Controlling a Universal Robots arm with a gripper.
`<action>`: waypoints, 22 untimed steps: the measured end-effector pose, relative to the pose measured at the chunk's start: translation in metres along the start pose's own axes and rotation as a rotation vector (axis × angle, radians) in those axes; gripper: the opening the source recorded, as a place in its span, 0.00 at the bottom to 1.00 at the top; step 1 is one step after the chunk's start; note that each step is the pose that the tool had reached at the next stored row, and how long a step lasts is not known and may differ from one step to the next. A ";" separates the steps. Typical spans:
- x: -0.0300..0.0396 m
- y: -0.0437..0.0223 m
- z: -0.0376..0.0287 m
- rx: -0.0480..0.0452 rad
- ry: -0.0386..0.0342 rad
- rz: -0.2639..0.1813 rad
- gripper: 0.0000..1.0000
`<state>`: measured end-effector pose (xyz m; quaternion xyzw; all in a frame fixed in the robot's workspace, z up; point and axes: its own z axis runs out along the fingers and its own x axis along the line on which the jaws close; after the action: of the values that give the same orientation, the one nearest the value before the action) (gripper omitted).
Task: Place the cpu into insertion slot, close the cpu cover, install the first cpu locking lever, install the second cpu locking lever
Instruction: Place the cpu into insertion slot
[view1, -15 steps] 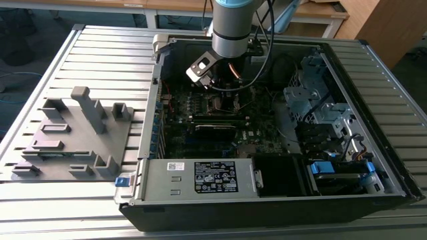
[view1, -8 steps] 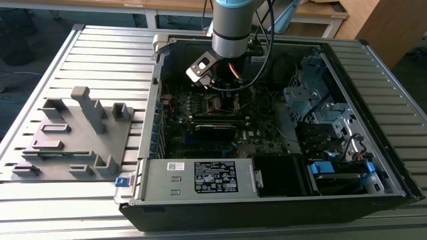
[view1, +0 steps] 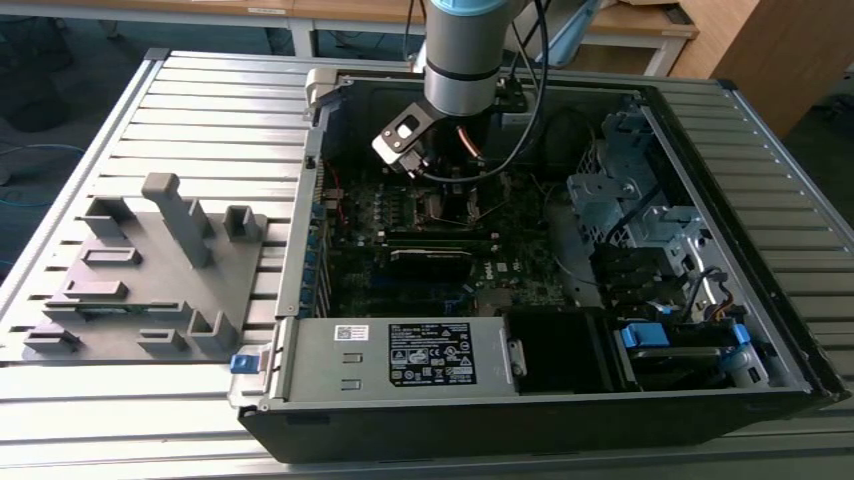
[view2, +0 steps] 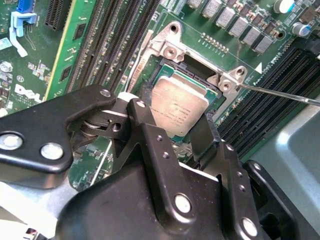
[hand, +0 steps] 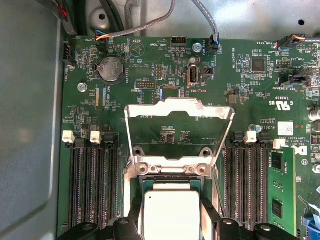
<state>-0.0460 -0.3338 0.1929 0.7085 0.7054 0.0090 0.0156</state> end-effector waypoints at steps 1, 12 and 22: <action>0.0000 0.0000 0.0000 0.0000 0.0000 0.000 0.54; 0.0000 -0.0001 0.0027 0.0000 0.0000 0.000 0.54; 0.0002 0.0000 0.0032 -0.0010 0.0011 0.000 0.55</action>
<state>-0.0459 -0.3336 0.1897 0.7085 0.7054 0.0098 0.0156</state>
